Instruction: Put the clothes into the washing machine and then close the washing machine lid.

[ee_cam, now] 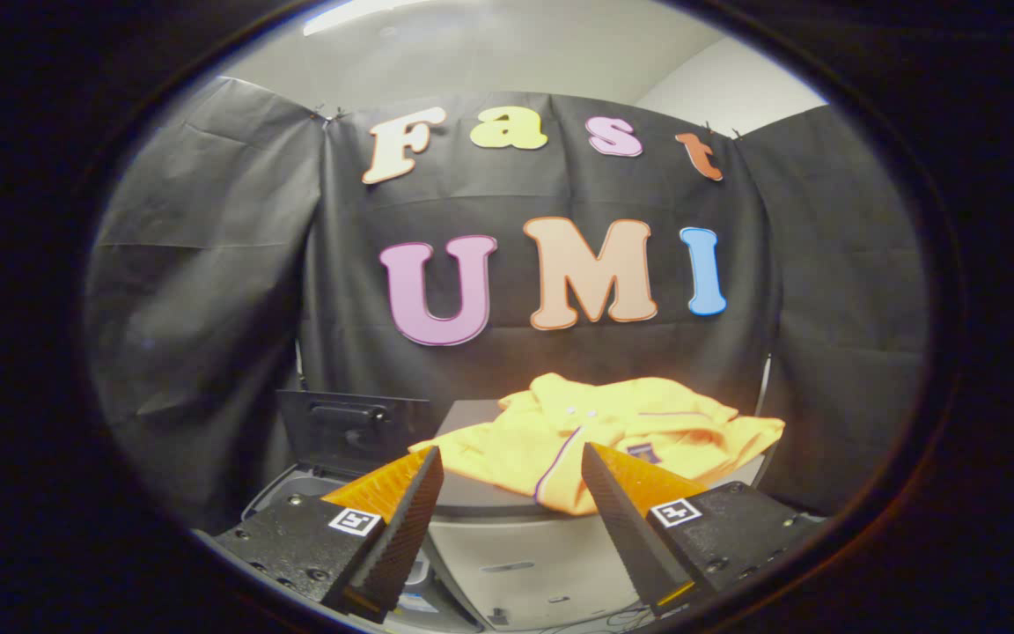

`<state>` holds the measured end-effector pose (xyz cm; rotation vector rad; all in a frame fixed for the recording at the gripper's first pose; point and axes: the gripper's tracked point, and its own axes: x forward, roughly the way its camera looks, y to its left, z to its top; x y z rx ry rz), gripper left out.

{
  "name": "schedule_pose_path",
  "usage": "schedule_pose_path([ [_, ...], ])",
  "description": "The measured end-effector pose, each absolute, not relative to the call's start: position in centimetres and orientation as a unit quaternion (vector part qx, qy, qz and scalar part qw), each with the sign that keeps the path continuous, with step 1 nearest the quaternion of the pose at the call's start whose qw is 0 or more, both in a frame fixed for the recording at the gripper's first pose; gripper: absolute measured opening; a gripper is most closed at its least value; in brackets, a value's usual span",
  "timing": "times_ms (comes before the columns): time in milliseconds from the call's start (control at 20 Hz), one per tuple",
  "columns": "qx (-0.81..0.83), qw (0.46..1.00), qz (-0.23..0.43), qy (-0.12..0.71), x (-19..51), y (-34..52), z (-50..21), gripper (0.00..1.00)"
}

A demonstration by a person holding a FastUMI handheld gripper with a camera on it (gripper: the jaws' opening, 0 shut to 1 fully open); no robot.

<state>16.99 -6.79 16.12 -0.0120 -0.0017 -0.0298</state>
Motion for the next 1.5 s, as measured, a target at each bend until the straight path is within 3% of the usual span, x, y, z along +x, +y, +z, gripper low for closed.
schedule_pose_path([
  [550,0.012,0.985,-0.042,0.165,30.2,-11.4,12.2,0.96],
  [850,0.026,0.966,-0.080,0.244,31.9,-15.7,8.8,0.98],
  [900,0.021,0.972,-0.074,0.220,32.7,-15.8,9.4,0.99],
  [1000,0.006,0.974,-0.068,0.215,32.6,-16.0,9.3,0.91],
  [1150,0.027,0.983,-0.045,0.177,33.0,-15.5,9.4,0.44],
  [1350,0.104,0.980,-0.049,0.163,31.2,-15.2,9.0,0.10],
  [1500,0.115,0.980,-0.044,0.155,29.0,-13.9,9.2,0.03],
])
